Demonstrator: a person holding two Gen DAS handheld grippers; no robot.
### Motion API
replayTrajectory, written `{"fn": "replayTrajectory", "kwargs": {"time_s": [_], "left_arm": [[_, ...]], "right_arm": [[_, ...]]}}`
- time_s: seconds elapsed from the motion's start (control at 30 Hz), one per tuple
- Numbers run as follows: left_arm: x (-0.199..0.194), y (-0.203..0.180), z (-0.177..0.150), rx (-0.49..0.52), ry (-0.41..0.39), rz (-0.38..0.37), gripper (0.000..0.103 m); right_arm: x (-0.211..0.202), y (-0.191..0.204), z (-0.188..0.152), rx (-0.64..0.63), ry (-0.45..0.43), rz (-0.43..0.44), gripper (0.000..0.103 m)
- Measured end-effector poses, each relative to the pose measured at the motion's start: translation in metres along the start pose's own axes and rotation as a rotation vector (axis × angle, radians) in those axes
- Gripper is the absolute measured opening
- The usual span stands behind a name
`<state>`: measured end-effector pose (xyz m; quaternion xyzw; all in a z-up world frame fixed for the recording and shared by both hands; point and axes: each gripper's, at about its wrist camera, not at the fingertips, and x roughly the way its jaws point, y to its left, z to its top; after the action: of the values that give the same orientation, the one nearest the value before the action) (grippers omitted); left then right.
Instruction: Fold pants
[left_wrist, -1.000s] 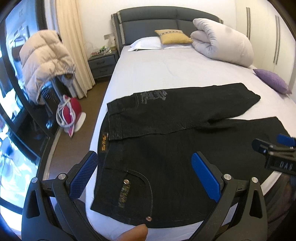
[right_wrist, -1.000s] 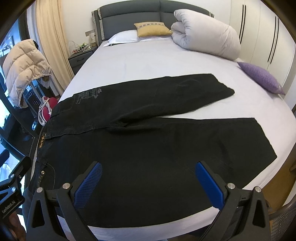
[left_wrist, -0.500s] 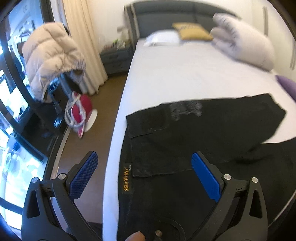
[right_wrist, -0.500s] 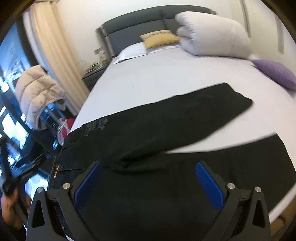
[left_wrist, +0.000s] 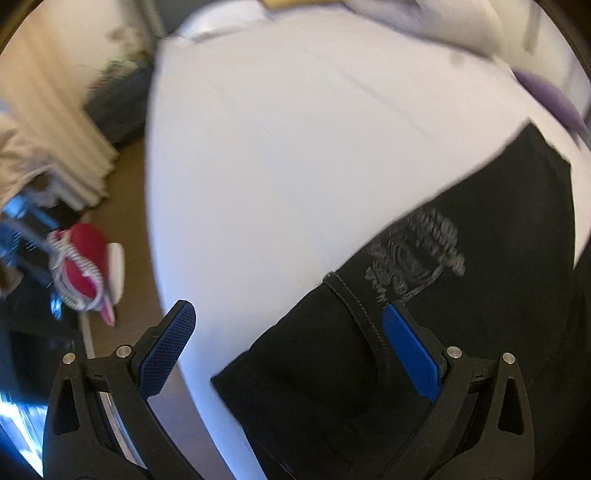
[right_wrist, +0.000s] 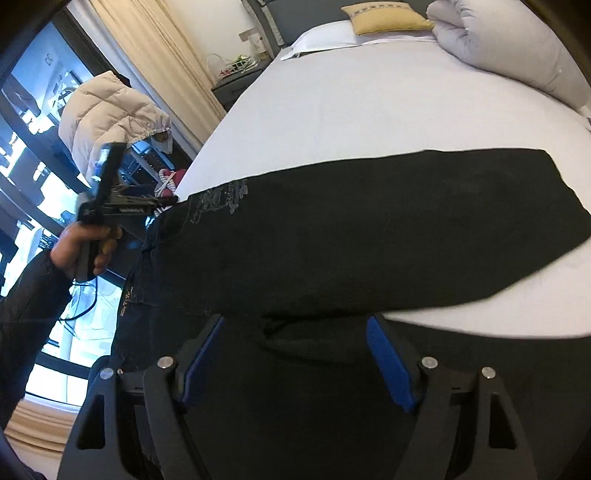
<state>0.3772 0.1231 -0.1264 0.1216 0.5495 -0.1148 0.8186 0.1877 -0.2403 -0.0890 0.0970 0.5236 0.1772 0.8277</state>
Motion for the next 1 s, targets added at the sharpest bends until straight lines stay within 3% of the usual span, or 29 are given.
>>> {"fn": "replayTrajectory", "kwargs": {"time_s": [0.17, 0.33, 0.47, 0.57, 0.63, 0.77, 1.0], "left_arm": [[0.039, 0.001, 0.009, 0.11, 0.105, -0.088, 0.092], [0.058, 0.013, 0.023, 0.102, 0.163, -0.2, 0.074], [0.065, 0.013, 0.031, 0.111, 0.204, -0.253, 0.033], [0.063, 0.006, 0.034, 0.142, 0.212, -0.254, 0.013], [0.053, 0.011, 0.032, 0.139, 0.186, -0.241, 0.009], [0.025, 0.011, 0.018, 0.095, 0.061, -0.218, 0.006], [-0.03, -0.017, -0.014, 0.146, -0.151, -0.082, 0.006]], "right_arm": [[0.017, 0.013, 0.027, -0.115, 0.032, -0.048, 0.083], [0.036, 0.027, 0.053, -0.236, 0.05, -0.089, 0.081], [0.048, 0.031, 0.069, -0.327, 0.057, -0.083, 0.067], [0.054, 0.034, 0.08, -0.395, 0.06, -0.075, 0.059], [0.06, 0.038, 0.088, -0.44, 0.061, -0.07, 0.055], [0.067, 0.049, 0.103, -0.515, 0.049, -0.065, 0.055], [0.097, 0.081, 0.143, -0.685, 0.082, -0.039, 0.055]]}}
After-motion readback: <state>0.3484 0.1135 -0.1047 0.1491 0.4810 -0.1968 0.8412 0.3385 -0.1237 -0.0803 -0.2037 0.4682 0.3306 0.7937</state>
